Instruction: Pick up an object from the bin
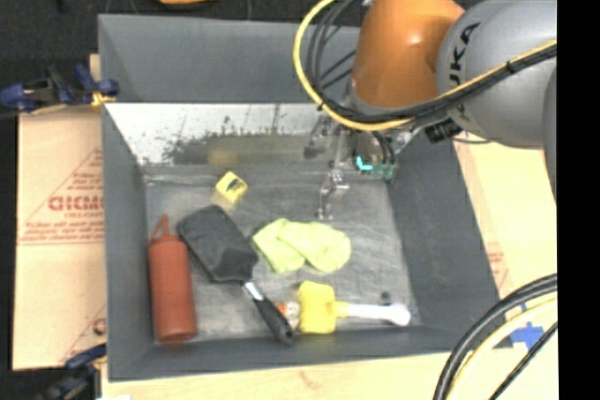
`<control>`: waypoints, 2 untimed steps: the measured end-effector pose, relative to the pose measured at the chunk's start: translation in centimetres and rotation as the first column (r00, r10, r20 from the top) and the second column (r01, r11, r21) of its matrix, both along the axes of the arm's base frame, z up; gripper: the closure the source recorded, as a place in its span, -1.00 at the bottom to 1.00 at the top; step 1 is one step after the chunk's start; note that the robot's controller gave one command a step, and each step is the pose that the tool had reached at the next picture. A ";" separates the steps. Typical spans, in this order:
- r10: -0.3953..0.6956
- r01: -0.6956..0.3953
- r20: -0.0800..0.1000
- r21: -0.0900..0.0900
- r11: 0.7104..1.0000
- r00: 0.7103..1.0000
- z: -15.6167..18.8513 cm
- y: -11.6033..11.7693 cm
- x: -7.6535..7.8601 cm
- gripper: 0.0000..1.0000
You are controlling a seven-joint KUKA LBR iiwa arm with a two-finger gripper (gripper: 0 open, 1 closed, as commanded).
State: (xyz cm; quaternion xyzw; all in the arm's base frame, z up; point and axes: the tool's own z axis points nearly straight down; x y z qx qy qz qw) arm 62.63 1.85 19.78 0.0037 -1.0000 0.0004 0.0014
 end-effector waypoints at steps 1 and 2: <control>0.000 0.000 0.008 0.000 1.000 1.000 0.4 0.0 0.2 -1.00; 0.025 -0.025 0.011 -0.001 1.000 1.000 -6.1 -0.3 -2.1 -1.00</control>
Offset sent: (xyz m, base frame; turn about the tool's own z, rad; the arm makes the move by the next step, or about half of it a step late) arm -0.0446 -0.0047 -0.1278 -0.0572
